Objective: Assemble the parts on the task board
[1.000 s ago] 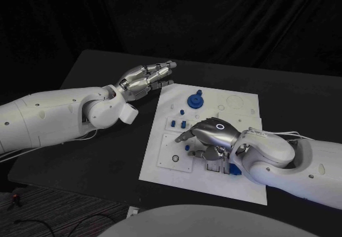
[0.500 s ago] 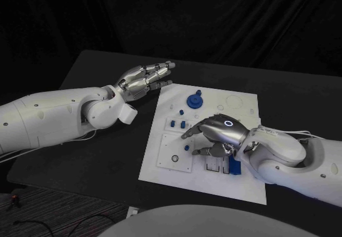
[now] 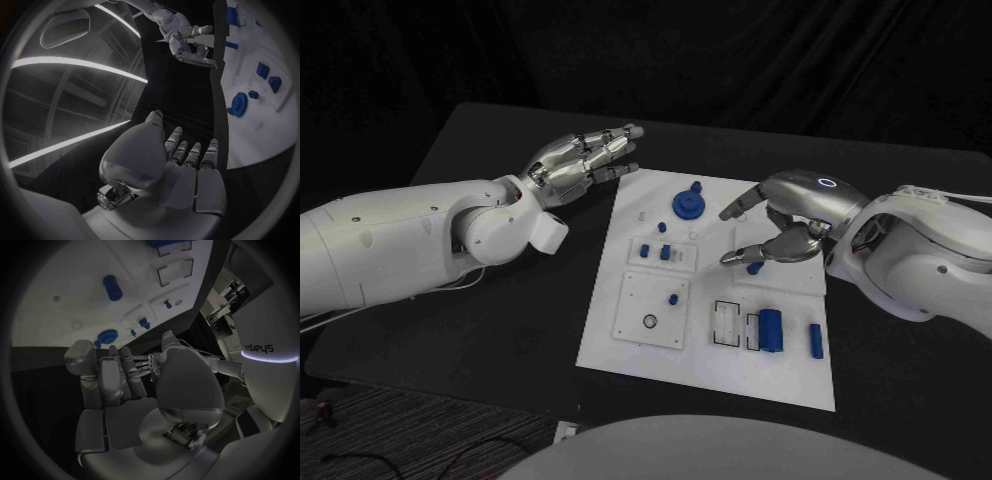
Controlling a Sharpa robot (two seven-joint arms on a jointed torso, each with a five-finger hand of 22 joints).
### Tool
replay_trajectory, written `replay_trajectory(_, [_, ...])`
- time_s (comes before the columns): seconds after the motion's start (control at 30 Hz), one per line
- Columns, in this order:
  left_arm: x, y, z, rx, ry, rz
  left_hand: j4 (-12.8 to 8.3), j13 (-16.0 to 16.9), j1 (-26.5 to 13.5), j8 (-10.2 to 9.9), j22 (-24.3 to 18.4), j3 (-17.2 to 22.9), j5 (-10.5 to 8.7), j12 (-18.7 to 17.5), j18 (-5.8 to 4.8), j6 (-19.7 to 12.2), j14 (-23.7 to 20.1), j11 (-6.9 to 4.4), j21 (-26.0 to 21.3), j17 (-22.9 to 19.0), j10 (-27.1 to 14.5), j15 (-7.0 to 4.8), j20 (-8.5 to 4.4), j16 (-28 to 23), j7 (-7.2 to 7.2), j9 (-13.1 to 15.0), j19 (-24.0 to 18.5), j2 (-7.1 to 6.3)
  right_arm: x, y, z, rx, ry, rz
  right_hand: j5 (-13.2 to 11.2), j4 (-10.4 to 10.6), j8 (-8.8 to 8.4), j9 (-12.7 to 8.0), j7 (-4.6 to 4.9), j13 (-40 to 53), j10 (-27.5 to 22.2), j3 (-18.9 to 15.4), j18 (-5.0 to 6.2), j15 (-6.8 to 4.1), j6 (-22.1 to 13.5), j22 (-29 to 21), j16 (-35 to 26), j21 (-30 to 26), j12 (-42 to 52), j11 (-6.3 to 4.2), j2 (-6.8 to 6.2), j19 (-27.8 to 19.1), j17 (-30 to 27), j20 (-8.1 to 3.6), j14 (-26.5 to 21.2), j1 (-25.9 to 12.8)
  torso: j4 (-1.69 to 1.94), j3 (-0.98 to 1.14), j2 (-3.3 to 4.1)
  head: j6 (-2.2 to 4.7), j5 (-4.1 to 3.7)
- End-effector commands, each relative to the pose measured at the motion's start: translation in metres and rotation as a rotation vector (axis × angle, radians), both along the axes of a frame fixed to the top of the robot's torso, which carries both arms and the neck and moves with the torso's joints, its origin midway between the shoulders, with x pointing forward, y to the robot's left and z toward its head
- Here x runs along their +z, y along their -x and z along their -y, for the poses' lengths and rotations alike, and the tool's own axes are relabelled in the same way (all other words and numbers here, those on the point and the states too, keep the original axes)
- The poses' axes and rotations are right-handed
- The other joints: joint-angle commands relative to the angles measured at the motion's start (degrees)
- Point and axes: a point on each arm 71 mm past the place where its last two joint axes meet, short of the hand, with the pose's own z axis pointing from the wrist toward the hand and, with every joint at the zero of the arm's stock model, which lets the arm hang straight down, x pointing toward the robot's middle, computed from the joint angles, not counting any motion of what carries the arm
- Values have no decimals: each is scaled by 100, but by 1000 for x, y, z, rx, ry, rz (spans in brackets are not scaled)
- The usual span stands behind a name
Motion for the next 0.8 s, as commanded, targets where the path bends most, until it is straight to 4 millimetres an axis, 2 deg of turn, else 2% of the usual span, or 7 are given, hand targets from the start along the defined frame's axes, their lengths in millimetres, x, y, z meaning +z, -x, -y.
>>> replay_trajectory(0.03, [1,1,2,1,15,9,33,3,-23,34,8,1,2,28,44,5,-12,-53,22,6,-13,44,-1,15,-34,1,32,12,-12,-6,17,-110,95,-102,-5,-15,-3,4,-61,4,11,134,-75,-30,-83,718,-97,96,-37,-24,99,97,-163,-25,44,267,2,19,20,-1,-25])
replay_trajectory(0.13, [0,1,1,4,14,8,30,1,-18,35,6,1,10,26,44,11,-13,-56,23,6,-20,43,-1,13,-32,2,32,10,-17,-7,24,-122,116,-88,148,-43,5,8,-73,5,103,348,-89,-81,-96,731,-336,206,-21,-70,309,188,-522,-71,20,820,7,22,19,-1,-28])
replay_trajectory(0.37, [-1,1,-1,10,12,6,24,1,-7,42,6,2,26,26,43,31,-12,-61,24,6,-20,41,-1,15,-27,4,34,5,-25,-5,32,-115,123,-63,23,-41,34,23,-140,32,457,272,-98,-168,15,734,-714,257,105,-174,245,250,-1139,-151,-11,1034,4,17,13,-1,-11])
replay_trajectory(0.5, [-1,2,-1,7,14,5,22,1,-4,44,9,2,29,25,43,34,-13,-60,25,6,-21,42,0,15,-23,5,36,1,-28,-4,34,-102,116,-60,-24,-8,17,19,-146,32,615,-270,-119,-179,13,751,-649,325,123,-189,-183,270,-1081,-177,39,642,1,8,9,-1,-10])
replay_trajectory(0.57, [-1,2,-1,5,14,5,21,1,-3,44,12,1,29,25,43,35,-12,-59,26,7,-21,43,0,16,-22,5,38,-3,-29,-3,35,-97,111,-59,-14,-2,14,19,-174,31,675,-801,-129,-185,5,767,-588,384,127,-199,-182,283,-1010,-182,62,529,0,8,8,-1,-11])
replay_trajectory(0.63, [-2,2,0,5,14,4,20,1,-1,45,12,0,30,26,43,38,-12,-58,26,6,-20,43,1,16,-20,5,38,-5,-30,-2,35,-96,102,-62,-8,4,16,20,-182,27,706,-1038,-133,-190,4,775,-563,407,117,-206,-197,288,-987,-187,68,331,-2,9,4,-1,2])
replay_trajectory(0.8, [-2,2,-1,7,13,3,19,2,1,47,12,1,34,26,43,43,-12,-57,26,6,-19,44,1,16,-17,6,38,-5,-33,-1,38,-91,83,-74,-9,1,19,22,-159,25,751,-1000,-140,-192,9,786,-274,435,106,-212,-146,287,-548,-189,150,84,-2,13,11,-1,7])
